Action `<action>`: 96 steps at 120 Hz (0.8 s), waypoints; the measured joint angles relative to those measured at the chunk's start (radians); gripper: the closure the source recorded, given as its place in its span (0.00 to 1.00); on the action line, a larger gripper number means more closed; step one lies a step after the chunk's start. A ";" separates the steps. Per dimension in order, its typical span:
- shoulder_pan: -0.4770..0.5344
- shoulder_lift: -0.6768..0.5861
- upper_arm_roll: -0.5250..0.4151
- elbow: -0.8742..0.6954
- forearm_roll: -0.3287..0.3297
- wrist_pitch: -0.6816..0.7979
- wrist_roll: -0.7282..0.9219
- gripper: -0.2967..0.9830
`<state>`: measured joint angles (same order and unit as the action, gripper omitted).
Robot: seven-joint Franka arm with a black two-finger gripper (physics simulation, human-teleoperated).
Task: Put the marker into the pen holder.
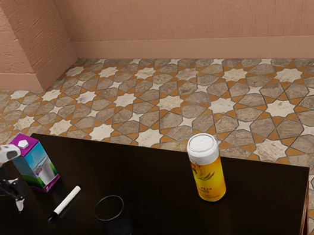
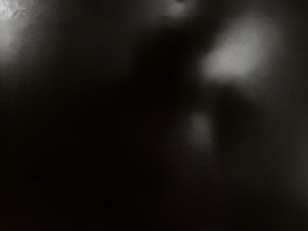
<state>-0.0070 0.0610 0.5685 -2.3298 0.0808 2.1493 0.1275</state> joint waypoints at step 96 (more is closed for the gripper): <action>-0.166 0.127 -0.039 -0.016 -0.178 0.248 0.213 0.38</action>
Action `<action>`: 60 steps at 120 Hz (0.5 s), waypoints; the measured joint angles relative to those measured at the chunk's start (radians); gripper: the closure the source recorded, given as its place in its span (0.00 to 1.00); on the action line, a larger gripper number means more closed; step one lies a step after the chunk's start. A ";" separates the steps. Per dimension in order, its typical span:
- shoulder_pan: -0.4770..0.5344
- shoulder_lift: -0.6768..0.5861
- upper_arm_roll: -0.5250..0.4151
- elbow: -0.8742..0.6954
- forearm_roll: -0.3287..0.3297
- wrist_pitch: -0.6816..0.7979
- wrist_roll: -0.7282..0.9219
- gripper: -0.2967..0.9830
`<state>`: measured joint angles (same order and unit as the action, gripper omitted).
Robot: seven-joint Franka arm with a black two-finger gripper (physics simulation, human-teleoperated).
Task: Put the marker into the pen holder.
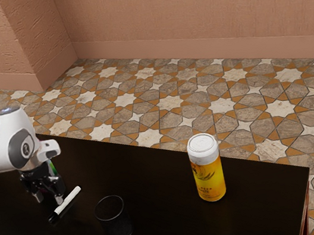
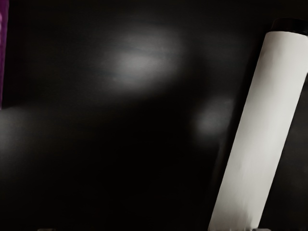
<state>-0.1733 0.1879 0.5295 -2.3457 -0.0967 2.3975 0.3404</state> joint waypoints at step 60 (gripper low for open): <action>-0.004 0.004 0.004 -0.037 -0.007 0.056 0.092 0.66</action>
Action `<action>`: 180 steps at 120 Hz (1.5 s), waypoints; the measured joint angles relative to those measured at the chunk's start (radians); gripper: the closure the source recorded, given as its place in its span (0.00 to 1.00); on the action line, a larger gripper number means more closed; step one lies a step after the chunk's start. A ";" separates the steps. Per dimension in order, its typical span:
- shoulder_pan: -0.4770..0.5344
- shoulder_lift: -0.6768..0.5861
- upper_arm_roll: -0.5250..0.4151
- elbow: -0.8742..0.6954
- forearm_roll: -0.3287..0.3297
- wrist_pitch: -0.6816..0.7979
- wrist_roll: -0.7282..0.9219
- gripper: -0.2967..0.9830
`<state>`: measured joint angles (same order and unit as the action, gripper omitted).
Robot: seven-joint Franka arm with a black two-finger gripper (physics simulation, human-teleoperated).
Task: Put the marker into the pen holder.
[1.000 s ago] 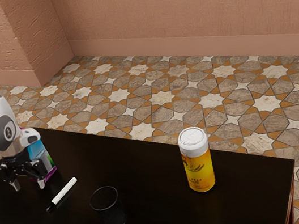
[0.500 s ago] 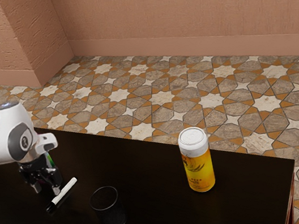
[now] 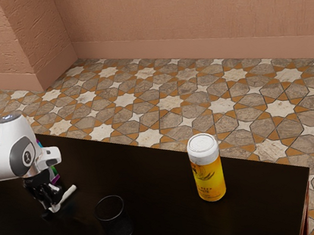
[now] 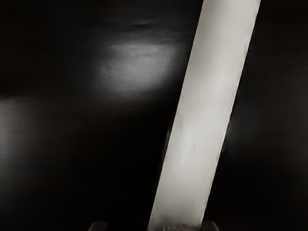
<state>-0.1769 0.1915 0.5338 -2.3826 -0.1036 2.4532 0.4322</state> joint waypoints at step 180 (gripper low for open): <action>-0.435 -0.220 -0.008 0.374 0.163 -0.918 -0.260 0.85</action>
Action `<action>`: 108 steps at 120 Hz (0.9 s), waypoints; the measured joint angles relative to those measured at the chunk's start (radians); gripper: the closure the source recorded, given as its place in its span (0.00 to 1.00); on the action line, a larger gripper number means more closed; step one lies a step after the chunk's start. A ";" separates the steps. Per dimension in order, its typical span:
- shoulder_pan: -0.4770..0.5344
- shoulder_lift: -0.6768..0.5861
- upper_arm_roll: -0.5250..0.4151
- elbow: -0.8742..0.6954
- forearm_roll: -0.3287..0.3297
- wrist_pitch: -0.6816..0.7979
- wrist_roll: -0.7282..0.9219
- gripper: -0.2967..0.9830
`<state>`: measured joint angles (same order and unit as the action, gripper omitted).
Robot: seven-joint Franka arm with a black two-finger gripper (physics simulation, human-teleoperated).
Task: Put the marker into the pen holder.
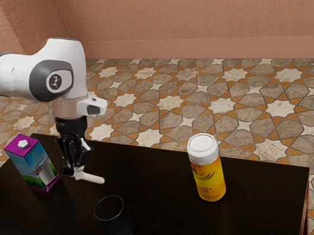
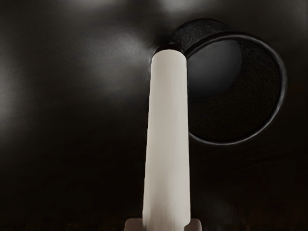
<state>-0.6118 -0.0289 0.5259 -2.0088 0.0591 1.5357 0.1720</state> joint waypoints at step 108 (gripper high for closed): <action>-0.044 0.185 -0.004 0.116 -0.055 -0.219 -0.129 0.85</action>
<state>-0.6563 0.1558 0.5221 -1.8929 0.0037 1.3168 0.0433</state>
